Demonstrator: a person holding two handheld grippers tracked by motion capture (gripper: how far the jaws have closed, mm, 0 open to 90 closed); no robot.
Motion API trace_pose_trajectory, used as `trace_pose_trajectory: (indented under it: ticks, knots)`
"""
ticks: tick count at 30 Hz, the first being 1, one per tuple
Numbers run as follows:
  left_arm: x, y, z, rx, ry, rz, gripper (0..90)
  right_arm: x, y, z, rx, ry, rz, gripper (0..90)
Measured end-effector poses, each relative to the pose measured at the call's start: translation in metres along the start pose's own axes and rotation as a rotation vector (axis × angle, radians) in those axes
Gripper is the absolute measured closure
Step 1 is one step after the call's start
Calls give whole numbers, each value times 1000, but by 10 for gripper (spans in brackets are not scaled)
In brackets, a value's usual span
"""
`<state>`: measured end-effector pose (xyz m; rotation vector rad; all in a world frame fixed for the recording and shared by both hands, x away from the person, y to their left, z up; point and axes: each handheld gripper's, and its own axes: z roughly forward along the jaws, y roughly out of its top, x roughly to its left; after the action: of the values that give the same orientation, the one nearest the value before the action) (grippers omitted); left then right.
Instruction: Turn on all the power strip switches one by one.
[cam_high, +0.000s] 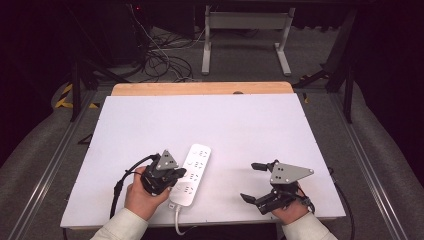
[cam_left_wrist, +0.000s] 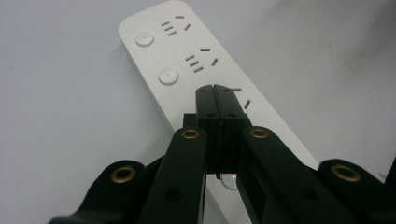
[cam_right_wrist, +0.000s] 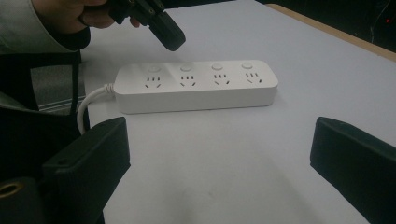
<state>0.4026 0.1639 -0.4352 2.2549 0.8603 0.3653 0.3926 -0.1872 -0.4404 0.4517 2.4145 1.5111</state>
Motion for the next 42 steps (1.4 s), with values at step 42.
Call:
trace_pose_trajectory:
  ticks: [42]
  knots:
    - [6,1,26,66,-12,19,900,1,0,0,1,9,-4,49]
